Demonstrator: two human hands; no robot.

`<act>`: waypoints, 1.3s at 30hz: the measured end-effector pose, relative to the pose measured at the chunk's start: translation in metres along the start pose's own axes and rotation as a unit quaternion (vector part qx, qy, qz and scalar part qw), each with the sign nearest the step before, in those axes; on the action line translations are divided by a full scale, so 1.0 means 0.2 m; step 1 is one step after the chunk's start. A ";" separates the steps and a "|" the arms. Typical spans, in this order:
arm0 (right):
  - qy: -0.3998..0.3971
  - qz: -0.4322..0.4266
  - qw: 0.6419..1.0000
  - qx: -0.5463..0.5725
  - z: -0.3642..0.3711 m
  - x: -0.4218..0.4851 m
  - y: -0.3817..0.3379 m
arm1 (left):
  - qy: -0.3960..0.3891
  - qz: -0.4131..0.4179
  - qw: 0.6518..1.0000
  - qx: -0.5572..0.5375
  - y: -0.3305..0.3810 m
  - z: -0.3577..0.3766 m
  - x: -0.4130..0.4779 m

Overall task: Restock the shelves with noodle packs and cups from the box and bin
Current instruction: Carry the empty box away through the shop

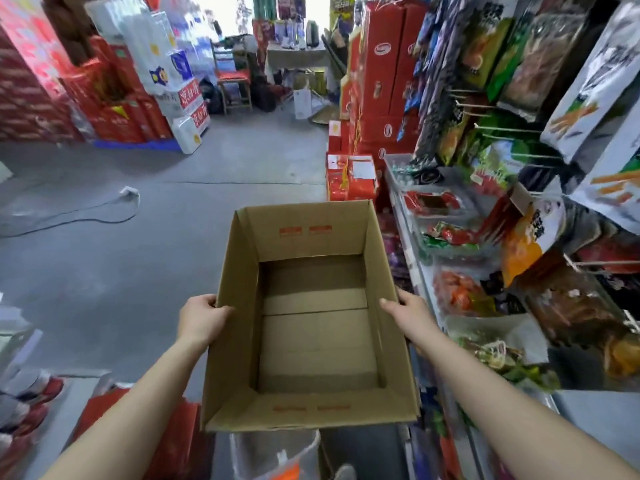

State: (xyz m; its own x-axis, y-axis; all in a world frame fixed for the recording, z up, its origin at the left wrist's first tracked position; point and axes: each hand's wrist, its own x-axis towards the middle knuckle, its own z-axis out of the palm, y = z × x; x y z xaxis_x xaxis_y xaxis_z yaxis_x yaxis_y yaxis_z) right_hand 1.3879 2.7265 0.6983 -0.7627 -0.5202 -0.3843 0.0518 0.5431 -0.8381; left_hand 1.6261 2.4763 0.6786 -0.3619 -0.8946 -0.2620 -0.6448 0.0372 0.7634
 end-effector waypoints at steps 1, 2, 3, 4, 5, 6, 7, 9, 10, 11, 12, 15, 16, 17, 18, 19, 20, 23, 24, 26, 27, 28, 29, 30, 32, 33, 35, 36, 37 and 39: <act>-0.002 0.000 1.000 0.005 0.00 0.07 -0.03 | 0.000 0.002 1.000 -0.002 0.03 0.01 0.06; -0.006 -0.002 1.000 0.009 -0.01 0.14 -0.06 | 0.002 0.004 1.000 -0.004 0.06 0.02 0.11; -0.009 0.000 1.000 0.013 -0.02 0.21 -0.08 | 0.005 0.003 1.000 -0.005 0.09 0.03 0.16; -0.012 0.001 1.000 0.015 -0.02 0.27 -0.11 | 0.009 0.000 1.000 -0.006 0.12 0.03 0.20; -0.016 0.003 1.000 0.017 -0.02 0.33 -0.14 | 0.013 0.000 1.000 -0.007 0.14 0.04 0.24; -0.023 0.001 1.000 0.017 -0.02 0.39 -0.18 | 0.019 0.001 1.000 -0.008 0.16 0.04 0.29; -0.031 -0.003 0.999 0.014 -0.02 0.46 -0.22 | 0.025 0.001 1.000 -0.006 0.18 0.04 0.33; -0.040 -0.013 0.999 0.003 0.00 0.59 -0.30 | 0.037 -0.010 0.999 -0.003 0.22 0.04 0.43; -0.047 -0.016 0.999 -0.001 0.02 0.67 -0.33 | 0.043 -0.016 0.999 -0.003 0.23 0.04 0.48; -0.055 -0.016 0.998 -0.006 0.03 0.74 -0.36 | 0.050 -0.024 0.998 -0.004 0.24 0.04 0.53; -0.064 -0.019 0.998 -0.009 0.05 0.83 -0.39 | 0.059 -0.033 0.998 -0.005 0.25 0.05 0.59; -0.084 -0.022 0.996 -0.011 0.11 1.13 -0.46 | 0.088 -0.054 0.995 0.016 0.32 0.08 0.77; -0.087 -0.022 0.996 -0.011 0.13 1.24 -0.49 | 0.097 -0.062 0.993 0.025 0.35 0.10 0.84; -0.091 -0.019 0.996 -0.013 0.15 1.35 -0.52 | 0.104 -0.073 0.991 0.030 0.38 0.12 0.90; -0.100 -0.020 0.995 -0.015 0.16 1.47 -0.56 | 0.111 -0.082 0.990 0.029 0.41 0.14 0.98; -0.112 -0.019 0.993 -0.019 0.17 1.58 -0.60 | 0.117 -0.092 0.988 0.027 0.44 0.15 1.05; -0.125 -0.019 0.992 -0.020 0.18 1.68 -0.64 | 0.122 -0.102 0.987 0.026 0.47 0.17 1.12; -0.150 -0.027 0.988 -0.034 0.20 1.99 -0.78 | 0.128 -0.124 0.984 0.021 0.58 0.22 1.33; -0.154 -0.034 0.987 -0.042 0.20 2.09 -0.82 | 0.131 -0.127 0.983 0.018 0.61 0.24 1.40; -0.161 -0.042 0.984 -0.058 0.22 2.28 -0.91 | 0.137 -0.140 0.981 0.014 0.67 0.27 1.54; -0.168 -0.042 0.983 -0.057 0.23 2.36 -0.96 | 0.142 -0.148 0.979 0.011 0.69 0.27 1.60; -0.175 -0.042 0.982 -0.053 0.25 2.43 -0.99 | 0.147 -0.153 0.977 0.010 0.71 0.27 1.66; -0.184 -0.041 0.981 -0.048 0.27 2.50 -1.02 | 0.152 -0.159 0.976 0.010 0.72 0.27 1.72; -0.192 -0.041 0.979 -0.046 0.30 2.57 -1.04 | 0.156 -0.163 0.974 0.009 0.73 0.27 1.77; -0.207 -0.035 0.977 -0.040 0.36 2.68 -1.09 | 0.161 -0.169 0.972 0.006 0.76 0.25 1.86; -0.210 -0.031 0.977 -0.035 0.39 2.73 -1.12 | 0.162 -0.173 0.972 0.004 0.78 0.24 1.91; -0.211 -0.032 0.976 -0.032 0.46 2.83 -1.18 | 0.166 -0.174 0.971 0.005 0.81 0.21 2.02; -0.215 -0.034 0.975 -0.037 0.49 2.87 -1.21 | 0.165 -0.173 0.971 0.008 0.82 0.19 2.09; -0.218 -0.034 0.975 -0.039 0.53 2.92 -1.25 | 0.164 -0.171 0.971 0.011 0.83 0.16 2.16; -0.223 -0.033 0.974 -0.032 0.61 3.03 -1.33 | 0.164 -0.162 0.973 0.023 0.84 0.12 2.34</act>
State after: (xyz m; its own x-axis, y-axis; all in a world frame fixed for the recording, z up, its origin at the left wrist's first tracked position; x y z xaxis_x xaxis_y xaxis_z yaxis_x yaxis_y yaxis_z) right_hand 0.9901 2.1869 0.6416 -0.4064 -0.7824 -0.4720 -0.0401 0.5313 -0.8462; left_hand 1.3319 2.0746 0.6708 0.0938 -0.9565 -0.2762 -0.7220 -0.2564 0.6426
